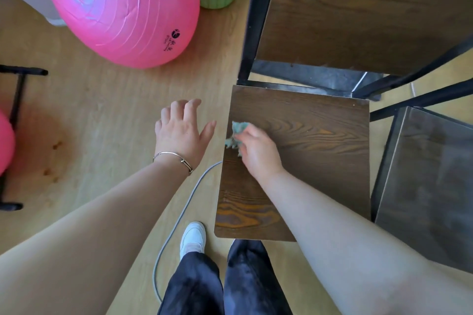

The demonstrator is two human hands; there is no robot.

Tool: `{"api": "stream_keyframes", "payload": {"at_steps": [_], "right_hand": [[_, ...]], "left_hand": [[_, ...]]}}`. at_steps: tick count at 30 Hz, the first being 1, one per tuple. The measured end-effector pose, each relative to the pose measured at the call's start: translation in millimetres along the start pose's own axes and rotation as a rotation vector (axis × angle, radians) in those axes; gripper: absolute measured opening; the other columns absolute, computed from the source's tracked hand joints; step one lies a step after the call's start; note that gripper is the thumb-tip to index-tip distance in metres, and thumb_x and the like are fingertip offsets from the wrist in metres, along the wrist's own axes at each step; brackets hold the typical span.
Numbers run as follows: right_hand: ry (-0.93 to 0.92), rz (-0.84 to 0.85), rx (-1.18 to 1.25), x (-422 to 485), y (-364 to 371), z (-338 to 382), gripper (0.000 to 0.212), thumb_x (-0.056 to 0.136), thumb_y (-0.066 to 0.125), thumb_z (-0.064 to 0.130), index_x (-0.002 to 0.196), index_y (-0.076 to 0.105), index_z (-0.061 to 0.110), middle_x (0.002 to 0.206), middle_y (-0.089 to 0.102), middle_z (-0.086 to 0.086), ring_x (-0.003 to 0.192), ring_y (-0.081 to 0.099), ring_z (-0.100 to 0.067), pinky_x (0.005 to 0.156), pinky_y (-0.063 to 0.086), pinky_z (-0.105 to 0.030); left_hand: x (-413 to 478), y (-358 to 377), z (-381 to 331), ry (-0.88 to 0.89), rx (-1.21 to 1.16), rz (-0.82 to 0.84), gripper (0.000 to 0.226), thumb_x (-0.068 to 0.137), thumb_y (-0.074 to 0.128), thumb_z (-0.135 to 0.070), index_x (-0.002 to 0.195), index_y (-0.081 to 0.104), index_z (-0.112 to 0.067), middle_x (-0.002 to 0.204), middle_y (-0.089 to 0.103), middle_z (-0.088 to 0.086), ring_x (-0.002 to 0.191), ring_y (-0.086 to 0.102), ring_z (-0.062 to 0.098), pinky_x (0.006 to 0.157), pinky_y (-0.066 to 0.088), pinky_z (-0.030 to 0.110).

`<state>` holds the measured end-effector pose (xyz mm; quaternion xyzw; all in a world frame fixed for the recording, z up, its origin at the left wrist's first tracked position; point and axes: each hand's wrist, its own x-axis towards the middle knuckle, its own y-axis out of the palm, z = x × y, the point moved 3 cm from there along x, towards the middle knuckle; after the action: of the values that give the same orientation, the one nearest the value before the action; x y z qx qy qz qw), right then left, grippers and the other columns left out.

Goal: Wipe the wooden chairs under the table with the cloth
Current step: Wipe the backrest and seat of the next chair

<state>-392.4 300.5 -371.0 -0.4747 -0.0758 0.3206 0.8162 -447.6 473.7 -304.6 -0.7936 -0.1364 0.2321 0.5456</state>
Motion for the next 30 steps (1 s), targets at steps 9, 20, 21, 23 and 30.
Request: {"api": "stream_keyframes", "payload": {"at_steps": [9, 20, 21, 23, 30], "right_hand": [[-0.022, 0.054, 0.035, -137, 24, -6, 0.026, 0.078, 0.072, 0.001, 0.102, 0.074, 0.011, 0.096, 0.062, 0.000, 0.090, 0.060, -0.021, 0.075, 0.057, -0.032], [0.260, -0.168, 0.179, -104, -13, -15, 0.020, 0.086, 0.062, 0.004, 0.103, 0.072, 0.007, 0.102, 0.062, -0.008, 0.089, 0.062, -0.028, 0.078, 0.049, -0.031], [0.299, -0.189, 0.155, -85, -18, -19, 0.020, 0.088, 0.060, 0.006, 0.104, 0.071, 0.009, 0.103, 0.060, -0.008, 0.090, 0.061, -0.028, 0.078, 0.047, -0.030], [0.344, -0.145, 0.098, -57, -17, -21, 0.022, 0.091, 0.057, 0.009, 0.107, 0.070, 0.014, 0.108, 0.058, -0.005, 0.090, 0.059, -0.026, 0.079, 0.048, -0.032], [0.003, 0.119, 0.058, -111, 45, 44, 0.027, 0.079, 0.049, 0.014, 0.093, 0.072, 0.014, 0.103, 0.063, -0.010, 0.090, 0.061, -0.036, 0.071, 0.053, -0.039]], "left_hand": [[-64, 18, 1, 0.044, 0.044, 0.096, 0.056, 0.091, 0.044, -0.054, 0.137, 0.041, -0.023, 0.128, 0.045, 0.007, 0.113, 0.041, 0.032, 0.094, 0.036, 0.045], [-100, 30, 18, 0.083, 0.080, 0.129, 0.057, 0.091, 0.044, -0.055, 0.138, 0.040, -0.022, 0.133, 0.042, 0.007, 0.116, 0.039, 0.033, 0.096, 0.035, 0.045], [-99, 30, 20, 0.092, 0.098, 0.129, 0.057, 0.091, 0.044, -0.054, 0.138, 0.039, -0.022, 0.133, 0.042, 0.007, 0.116, 0.039, 0.033, 0.096, 0.034, 0.045], [-98, 31, 26, 0.105, 0.129, 0.133, 0.057, 0.092, 0.043, -0.055, 0.139, 0.038, -0.022, 0.134, 0.041, 0.007, 0.117, 0.038, 0.033, 0.096, 0.034, 0.045], [-116, 35, 41, 0.134, 0.141, 0.153, 0.057, 0.090, 0.044, -0.055, 0.137, 0.040, -0.021, 0.132, 0.043, 0.007, 0.116, 0.038, 0.033, 0.093, 0.034, 0.045]]}}
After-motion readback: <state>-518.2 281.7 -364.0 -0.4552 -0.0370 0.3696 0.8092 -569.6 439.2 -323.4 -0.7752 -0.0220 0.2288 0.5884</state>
